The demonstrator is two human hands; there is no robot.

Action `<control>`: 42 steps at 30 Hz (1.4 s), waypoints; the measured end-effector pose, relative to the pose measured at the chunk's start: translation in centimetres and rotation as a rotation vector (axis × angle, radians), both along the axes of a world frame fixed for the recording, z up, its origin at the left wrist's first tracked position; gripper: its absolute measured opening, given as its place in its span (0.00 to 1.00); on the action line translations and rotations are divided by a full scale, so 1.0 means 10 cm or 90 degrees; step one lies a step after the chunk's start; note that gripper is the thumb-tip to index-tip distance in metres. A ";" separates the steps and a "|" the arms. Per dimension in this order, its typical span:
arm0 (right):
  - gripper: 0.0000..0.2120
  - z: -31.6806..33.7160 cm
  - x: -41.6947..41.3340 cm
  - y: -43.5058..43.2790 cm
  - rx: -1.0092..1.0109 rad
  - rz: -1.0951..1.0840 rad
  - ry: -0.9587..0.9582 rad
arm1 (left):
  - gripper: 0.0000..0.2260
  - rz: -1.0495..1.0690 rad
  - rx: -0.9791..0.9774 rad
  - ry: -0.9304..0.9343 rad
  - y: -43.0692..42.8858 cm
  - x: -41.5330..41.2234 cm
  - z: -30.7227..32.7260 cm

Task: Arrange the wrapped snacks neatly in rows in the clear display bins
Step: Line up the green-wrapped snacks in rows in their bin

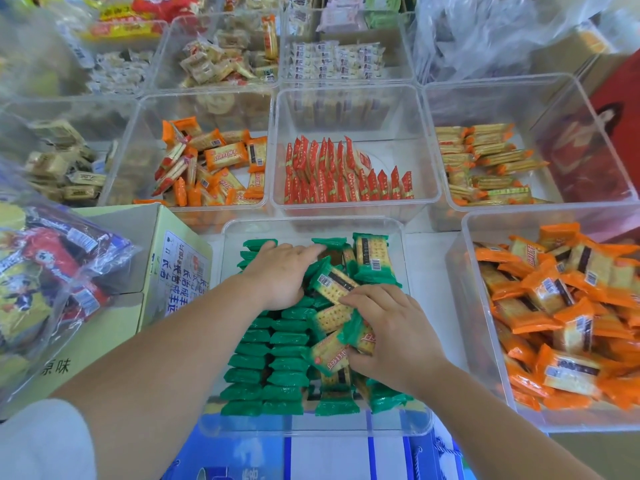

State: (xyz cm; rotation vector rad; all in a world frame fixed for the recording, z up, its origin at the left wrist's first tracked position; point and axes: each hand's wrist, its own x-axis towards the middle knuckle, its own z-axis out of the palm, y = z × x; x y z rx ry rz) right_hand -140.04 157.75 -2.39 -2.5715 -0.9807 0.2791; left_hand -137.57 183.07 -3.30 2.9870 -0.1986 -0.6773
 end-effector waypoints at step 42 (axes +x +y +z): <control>0.33 -0.03 -0.01 0.01 -0.001 -0.003 -0.014 | 0.34 -0.004 -0.034 0.072 0.14 0.02 0.08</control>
